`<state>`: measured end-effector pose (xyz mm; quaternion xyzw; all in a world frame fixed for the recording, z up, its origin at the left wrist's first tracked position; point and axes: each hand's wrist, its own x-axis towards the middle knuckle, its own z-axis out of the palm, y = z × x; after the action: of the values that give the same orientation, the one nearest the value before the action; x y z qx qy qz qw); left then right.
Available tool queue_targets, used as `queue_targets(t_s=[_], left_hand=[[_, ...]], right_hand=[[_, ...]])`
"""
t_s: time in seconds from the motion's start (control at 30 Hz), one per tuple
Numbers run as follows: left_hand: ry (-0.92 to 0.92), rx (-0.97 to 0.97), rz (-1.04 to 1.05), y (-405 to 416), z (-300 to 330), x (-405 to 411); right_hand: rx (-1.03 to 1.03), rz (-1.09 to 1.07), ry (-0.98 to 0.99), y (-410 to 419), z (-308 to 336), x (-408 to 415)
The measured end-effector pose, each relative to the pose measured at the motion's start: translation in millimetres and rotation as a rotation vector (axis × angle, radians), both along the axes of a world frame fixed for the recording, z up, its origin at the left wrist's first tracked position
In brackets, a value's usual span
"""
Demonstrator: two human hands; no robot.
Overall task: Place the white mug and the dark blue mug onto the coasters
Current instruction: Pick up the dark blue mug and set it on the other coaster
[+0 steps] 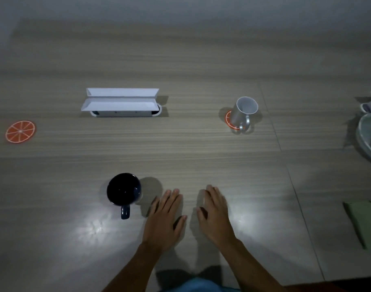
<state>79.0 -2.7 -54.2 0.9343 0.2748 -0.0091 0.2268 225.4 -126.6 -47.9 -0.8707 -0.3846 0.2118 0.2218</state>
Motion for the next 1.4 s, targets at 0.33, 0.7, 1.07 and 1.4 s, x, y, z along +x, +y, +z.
queue_targets(t_s=[0.33, 0.7, 1.07, 1.4], left_hand=[[-0.291, -0.186, 0.467, 11, 18, -97], [-0.623, -0.729, 0.745, 42, 64, -105], [-0.632, -0.919, 0.698, 61, 67, -117], [-0.735, -0.896, 0.818, 109, 73, -176]], right_hand=[[-0.300, 0.107, -0.067, 13, 9, -66], [-0.440, 0.129, -0.061, 24, 13, -83], [-0.401, -0.010, -0.022, 38, 25, -103], [-0.302, 0.240, -0.071, 119, 35, -166]])
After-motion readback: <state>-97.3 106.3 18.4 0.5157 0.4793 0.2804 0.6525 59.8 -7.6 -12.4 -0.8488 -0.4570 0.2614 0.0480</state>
